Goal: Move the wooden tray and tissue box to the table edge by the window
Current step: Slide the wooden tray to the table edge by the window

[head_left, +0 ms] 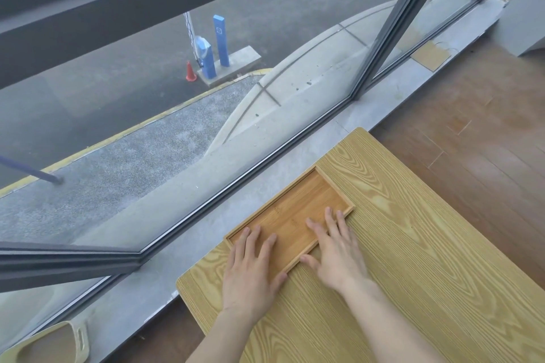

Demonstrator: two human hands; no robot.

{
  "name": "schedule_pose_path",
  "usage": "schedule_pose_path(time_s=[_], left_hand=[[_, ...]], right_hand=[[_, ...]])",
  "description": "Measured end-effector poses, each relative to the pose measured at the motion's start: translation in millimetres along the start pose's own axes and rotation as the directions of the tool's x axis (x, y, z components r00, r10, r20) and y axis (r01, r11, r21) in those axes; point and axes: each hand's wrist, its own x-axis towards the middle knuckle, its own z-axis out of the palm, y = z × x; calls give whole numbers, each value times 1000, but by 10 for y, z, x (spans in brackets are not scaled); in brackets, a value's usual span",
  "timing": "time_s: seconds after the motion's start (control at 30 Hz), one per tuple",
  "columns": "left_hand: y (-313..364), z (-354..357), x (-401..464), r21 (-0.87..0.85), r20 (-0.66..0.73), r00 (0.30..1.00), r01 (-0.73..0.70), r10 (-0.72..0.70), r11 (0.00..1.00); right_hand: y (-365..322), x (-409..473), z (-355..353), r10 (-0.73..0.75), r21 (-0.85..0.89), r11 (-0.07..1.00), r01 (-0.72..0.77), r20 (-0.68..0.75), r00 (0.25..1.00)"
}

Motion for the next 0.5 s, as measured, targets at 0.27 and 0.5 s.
schedule_pose_path(time_s=[0.27,0.5], left_hand=[[7,1,-1,2,-10,1000,4,-4,1000],[2,-22,-2,24,3,1000,-19,19,1000]], right_hand=[[17,0,34,1,-18,1000,-1,6,1000],[55,-100,97,14,-114,993,-22,-72,997]])
